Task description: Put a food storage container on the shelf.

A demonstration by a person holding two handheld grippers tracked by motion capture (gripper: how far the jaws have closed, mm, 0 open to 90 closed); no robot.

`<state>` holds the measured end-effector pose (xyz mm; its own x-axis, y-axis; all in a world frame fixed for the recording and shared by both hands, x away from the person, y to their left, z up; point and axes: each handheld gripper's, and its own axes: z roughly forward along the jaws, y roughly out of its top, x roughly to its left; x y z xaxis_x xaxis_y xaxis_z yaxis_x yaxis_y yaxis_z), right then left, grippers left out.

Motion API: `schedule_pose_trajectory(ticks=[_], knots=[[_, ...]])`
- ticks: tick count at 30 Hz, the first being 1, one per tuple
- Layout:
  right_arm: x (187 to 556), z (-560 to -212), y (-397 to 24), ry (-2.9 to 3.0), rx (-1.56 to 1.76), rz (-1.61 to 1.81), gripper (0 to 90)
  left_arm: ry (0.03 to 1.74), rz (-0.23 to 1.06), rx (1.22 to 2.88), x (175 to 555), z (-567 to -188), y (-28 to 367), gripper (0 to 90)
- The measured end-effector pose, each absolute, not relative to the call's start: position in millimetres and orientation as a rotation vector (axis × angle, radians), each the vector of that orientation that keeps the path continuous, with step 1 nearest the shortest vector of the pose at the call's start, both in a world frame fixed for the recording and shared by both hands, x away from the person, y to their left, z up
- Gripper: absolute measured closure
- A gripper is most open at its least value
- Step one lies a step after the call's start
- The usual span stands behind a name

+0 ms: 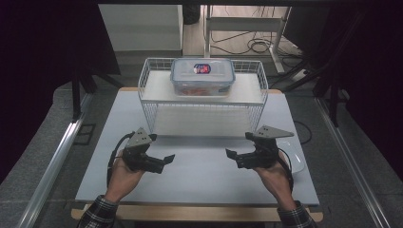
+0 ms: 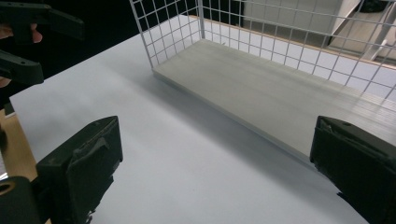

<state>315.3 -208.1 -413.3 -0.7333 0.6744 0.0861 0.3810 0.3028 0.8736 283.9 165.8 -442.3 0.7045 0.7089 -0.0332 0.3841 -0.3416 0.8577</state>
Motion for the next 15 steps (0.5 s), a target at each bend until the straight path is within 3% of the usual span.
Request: schedule_pose_trajectory(ticks=[15], knots=[[293,-448,-213,2.284,1.009,1.406,2.8,0.841,0.482,1.983,265,-467,164,4.5]])
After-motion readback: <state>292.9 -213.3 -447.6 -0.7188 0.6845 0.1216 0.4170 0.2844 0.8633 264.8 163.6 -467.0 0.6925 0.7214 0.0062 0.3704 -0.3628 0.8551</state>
